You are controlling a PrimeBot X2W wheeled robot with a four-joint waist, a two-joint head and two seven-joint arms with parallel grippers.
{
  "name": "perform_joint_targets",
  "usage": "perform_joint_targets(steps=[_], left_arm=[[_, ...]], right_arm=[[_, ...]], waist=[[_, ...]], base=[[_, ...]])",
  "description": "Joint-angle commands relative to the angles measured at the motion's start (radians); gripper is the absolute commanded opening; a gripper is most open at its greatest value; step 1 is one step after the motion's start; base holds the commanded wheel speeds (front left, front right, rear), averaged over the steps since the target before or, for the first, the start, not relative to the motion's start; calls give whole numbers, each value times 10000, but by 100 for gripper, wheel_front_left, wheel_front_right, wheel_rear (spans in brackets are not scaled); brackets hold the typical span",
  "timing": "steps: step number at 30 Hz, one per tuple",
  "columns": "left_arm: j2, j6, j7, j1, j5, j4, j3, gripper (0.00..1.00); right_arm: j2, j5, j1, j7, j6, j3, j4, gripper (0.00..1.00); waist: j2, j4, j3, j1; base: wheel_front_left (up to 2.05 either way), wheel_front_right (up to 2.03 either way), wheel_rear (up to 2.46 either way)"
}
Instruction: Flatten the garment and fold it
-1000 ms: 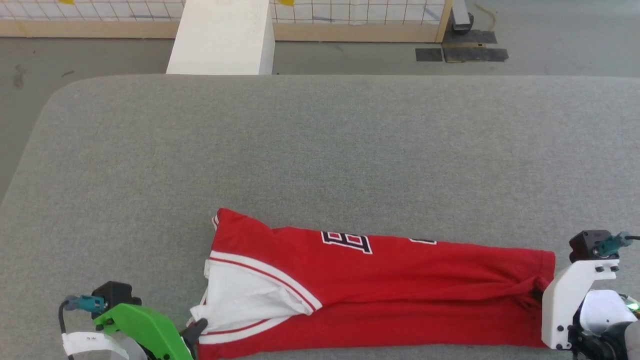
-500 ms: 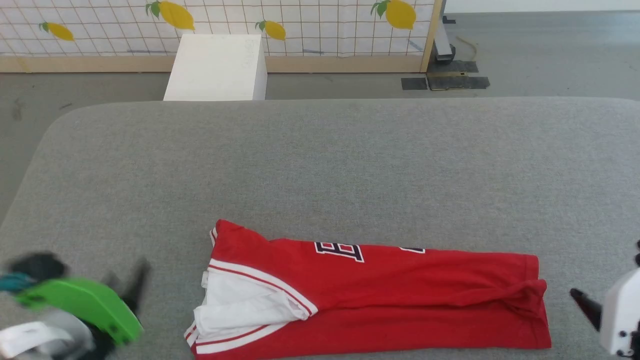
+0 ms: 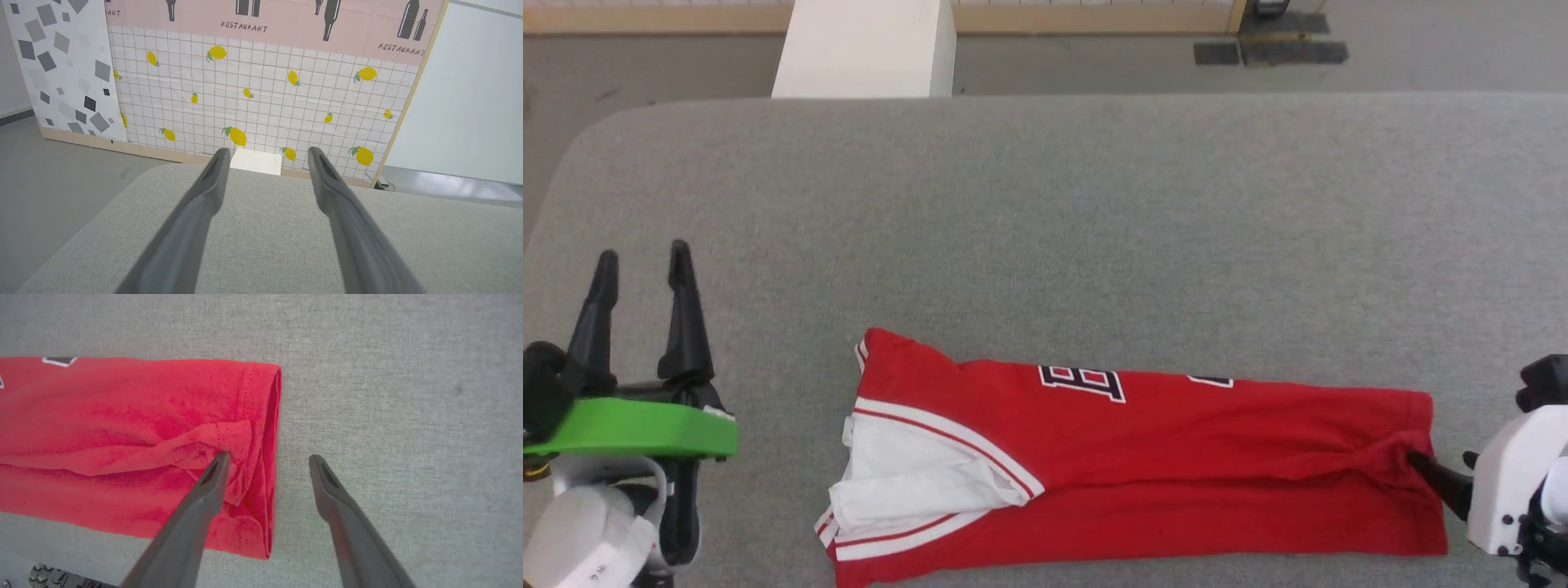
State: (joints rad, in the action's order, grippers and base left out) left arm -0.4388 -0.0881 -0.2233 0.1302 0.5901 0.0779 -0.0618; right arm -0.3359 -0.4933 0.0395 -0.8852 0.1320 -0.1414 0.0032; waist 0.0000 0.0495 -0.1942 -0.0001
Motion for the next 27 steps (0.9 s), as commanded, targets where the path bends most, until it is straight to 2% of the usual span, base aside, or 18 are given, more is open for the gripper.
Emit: perform_joint_targets(steps=[1,7,16,19,20,21,22,27], left_arm=[[41,146,-169,240,-259,-71,-52,100],[482,565,-368,536,-711,-477,-30,100],[1262,836,-382,488,-1174,-626,427,100],[1453,895,-383,427,-1295,-658,571,100],[1524,935,-383,397,-1327,-673,607,100],[1568,975,-383,374,-1375,-692,632,100],[1603,1009,-383,364,-1407,-699,659,100],[1749,1158,-384,310,-1545,-736,839,100]], right_arm=[[-45,-63,187,86,-13,104,94,100],[-74,-130,267,124,-13,705,564,100],[135,-553,486,-69,-13,2061,739,100],[104,-577,488,-91,-13,2127,817,100],[68,-565,487,-121,-13,2127,845,44],[15,-547,489,-143,-13,2106,861,15],[-14,-516,494,-153,-13,2051,877,0],[-136,-303,586,-251,-13,1481,940,0]], waist=[[0,119,-334,1],[0,157,-626,1],[0,103,-623,1],[0,106,-568,1],[0,115,-552,1],[0,120,-544,1],[0,123,-546,1],[0,110,-558,1]], base=[[0,0,0],[0,0,0],[0,0,0],[0,0,0],[0,0,0],[0,0,0],[0,0,0],[0,0,0]])
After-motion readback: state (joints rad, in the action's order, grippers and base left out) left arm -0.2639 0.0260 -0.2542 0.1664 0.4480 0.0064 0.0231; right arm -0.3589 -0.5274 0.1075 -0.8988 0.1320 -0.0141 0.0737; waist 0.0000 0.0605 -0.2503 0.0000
